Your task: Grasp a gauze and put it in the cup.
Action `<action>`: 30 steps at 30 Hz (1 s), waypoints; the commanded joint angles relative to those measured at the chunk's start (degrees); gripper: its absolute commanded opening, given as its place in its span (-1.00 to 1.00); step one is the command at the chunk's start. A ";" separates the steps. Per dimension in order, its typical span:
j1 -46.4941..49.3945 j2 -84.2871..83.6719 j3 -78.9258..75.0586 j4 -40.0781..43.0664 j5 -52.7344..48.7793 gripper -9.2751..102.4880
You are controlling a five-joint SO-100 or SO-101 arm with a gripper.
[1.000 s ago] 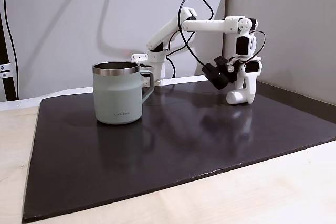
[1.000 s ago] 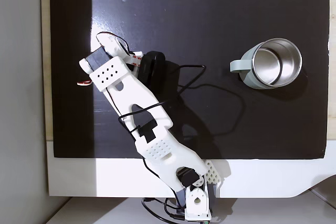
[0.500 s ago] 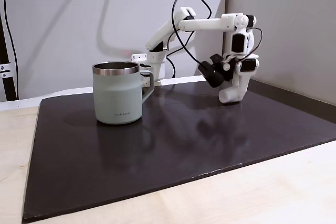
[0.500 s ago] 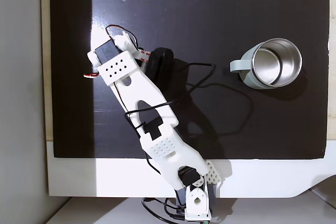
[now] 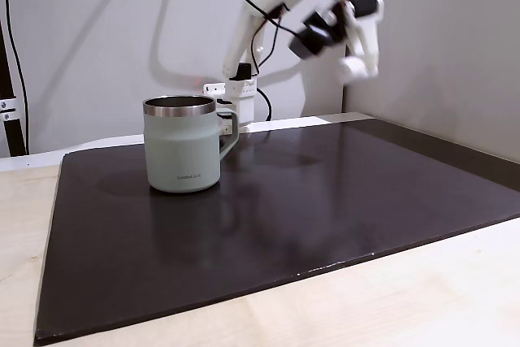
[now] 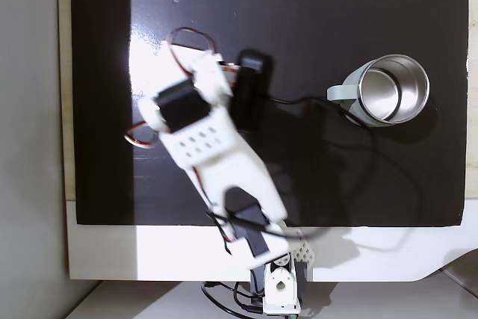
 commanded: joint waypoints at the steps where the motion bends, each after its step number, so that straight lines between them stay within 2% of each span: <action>1: 5.54 9.84 0.00 1.67 -2.90 -0.83; 6: 16.52 14.94 -2.37 4.04 -8.61 -0.83; 17: 39.46 16.79 -2.37 2.11 -24.35 -0.83; 23: 47.37 13.45 -2.11 1.14 -32.61 -0.83; 30: 50.98 5.27 -2.46 0.35 -39.46 -0.83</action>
